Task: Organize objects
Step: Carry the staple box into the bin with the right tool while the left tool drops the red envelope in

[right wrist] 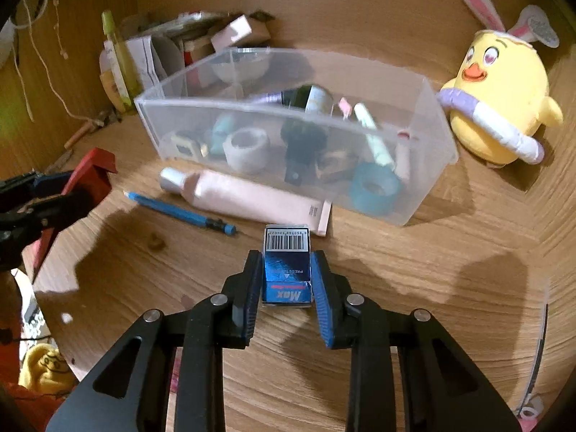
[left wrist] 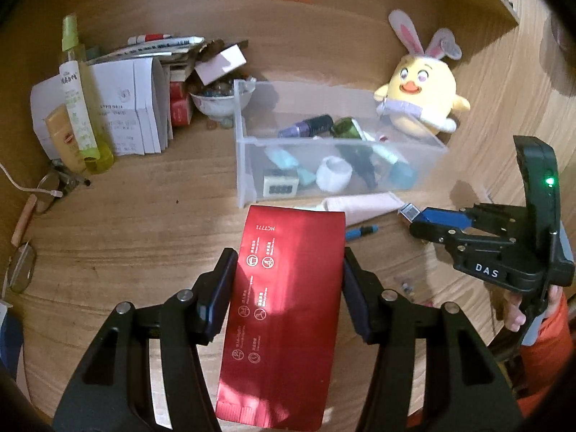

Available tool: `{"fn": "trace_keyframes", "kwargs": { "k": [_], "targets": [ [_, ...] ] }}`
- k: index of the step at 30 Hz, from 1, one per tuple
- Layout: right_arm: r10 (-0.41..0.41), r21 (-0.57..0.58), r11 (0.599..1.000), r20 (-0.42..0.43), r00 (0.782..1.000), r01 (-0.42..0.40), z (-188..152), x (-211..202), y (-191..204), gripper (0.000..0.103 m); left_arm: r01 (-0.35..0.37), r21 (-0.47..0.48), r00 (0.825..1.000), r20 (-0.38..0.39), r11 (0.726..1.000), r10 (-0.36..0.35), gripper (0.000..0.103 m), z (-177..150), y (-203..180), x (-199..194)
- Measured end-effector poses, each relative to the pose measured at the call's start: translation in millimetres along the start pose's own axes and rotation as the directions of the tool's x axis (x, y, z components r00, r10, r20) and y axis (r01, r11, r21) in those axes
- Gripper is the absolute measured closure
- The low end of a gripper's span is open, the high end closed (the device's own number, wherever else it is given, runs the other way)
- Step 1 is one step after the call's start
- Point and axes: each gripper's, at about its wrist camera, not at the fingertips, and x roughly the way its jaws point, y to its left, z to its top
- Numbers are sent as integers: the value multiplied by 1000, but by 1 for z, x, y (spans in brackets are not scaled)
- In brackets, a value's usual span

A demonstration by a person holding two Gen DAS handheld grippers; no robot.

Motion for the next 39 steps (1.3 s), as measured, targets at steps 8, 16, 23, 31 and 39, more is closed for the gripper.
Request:
{"fn": "trace_keyframes", "kwargs": {
  "k": [8,16,23,31,39],
  "targets": [
    [4,16,1000,105,994,-6,23,-25,-3,78,9,-10,998,60,1000,-8,47,17,-4,-8],
    [22,52,998,176,984,-32,39,-44,-7,78,10,-5,995,96,1000,-10,47,34,-7,-8],
    [11,55,998,235,972,-24,53,-57,-13,78,13,6,994,106,1000,-13,47,49,-10,-3],
    [-1,59,998,283,959,-17,72,-68,-22,78,-1,3,990,143,1000,1,47,71,-6,-7],
    [-19,69,998,297,955,-2,84,-66,-28,78,-22,5,983,181,1000,21,47,98,-5,-7]
  ]
}}
